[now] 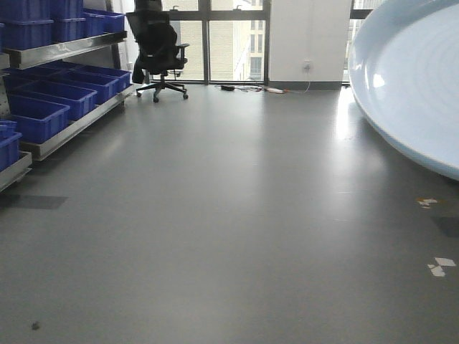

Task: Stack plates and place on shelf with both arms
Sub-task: 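Drive the base up to the shelf of blue bins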

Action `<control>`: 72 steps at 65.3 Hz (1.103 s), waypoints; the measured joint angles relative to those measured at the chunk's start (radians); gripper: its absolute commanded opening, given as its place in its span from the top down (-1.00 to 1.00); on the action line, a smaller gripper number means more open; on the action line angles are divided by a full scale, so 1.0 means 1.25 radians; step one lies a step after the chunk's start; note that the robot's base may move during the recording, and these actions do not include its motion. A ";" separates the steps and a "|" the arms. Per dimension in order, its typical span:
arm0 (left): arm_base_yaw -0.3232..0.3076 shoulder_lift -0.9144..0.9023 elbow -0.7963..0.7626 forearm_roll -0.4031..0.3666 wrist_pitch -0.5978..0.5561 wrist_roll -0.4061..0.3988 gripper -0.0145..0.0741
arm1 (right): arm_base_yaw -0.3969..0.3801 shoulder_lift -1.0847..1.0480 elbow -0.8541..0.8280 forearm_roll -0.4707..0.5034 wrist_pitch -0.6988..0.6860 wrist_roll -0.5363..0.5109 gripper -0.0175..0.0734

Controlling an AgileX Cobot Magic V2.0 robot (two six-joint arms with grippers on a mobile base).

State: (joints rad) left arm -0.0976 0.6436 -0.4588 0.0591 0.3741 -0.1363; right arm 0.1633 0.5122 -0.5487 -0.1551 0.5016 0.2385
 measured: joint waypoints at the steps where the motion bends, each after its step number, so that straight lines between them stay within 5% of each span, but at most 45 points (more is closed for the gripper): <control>1: 0.000 0.000 0.000 0.000 0.000 0.000 0.48 | 0.000 0.000 0.000 0.000 0.000 0.000 0.49; 72: 0.000 0.000 0.000 0.000 0.000 0.000 0.48 | 0.000 0.000 0.000 0.000 0.000 0.000 0.49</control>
State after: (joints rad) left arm -0.0976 0.6436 -0.4588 0.0591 0.3741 -0.1363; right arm 0.1633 0.5122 -0.5487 -0.1551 0.5016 0.2385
